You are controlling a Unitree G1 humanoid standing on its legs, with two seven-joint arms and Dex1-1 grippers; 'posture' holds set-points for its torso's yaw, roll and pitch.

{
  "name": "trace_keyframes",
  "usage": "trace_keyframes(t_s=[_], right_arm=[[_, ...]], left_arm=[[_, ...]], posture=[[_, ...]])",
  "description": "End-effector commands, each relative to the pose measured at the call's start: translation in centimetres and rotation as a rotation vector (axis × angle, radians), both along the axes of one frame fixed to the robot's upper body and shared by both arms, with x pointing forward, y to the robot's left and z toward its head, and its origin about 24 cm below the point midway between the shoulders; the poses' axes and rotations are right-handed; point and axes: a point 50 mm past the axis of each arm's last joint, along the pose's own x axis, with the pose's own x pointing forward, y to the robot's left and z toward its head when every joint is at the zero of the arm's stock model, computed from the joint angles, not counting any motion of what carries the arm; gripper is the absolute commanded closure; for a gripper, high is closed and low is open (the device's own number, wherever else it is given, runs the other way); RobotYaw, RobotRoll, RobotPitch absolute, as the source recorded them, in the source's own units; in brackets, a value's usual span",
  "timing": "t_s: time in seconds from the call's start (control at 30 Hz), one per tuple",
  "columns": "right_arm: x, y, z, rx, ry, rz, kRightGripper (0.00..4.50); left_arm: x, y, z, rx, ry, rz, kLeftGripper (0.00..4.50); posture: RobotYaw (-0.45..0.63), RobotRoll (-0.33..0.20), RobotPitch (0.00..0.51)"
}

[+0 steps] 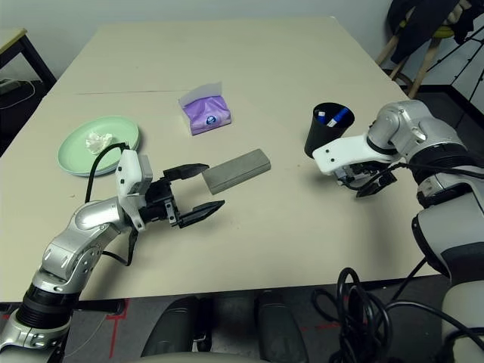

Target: Organize and tidy the items on the table.

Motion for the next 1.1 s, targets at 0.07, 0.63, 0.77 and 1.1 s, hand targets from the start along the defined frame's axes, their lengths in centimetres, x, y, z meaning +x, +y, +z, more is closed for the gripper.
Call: trace_keyframes(t_s=[0.07, 0.63, 0.77, 1.1], right_arm=[[0.2, -0.2, -0.1, -0.052, -0.015, 0.028, 0.03], [0.0, 0.8, -2.0, -0.057, 0.046, 0.113, 0.40], [-0.4, 0.5, -2.1, -0.055, 0.079, 0.115, 1.67], [-0.7, -0.4, -2.2, -0.061, 0.086, 0.097, 4.46]], left_arm=[[0.1, 0.0, 0.3, -0.007, -0.001, 0.007, 0.00], [-0.5, 0.1, 0.2, 0.000, 0.001, 0.013, 0.00], [-0.6, 0.2, 0.2, 0.003, 0.003, 0.017, 0.00], [-0.5, 0.2, 0.2, 0.003, 0.004, 0.017, 0.00]], posture=[[0.05, 0.000, 0.115], [0.08, 0.000, 0.130], [0.09, 0.000, 0.131], [0.08, 0.000, 0.132]])
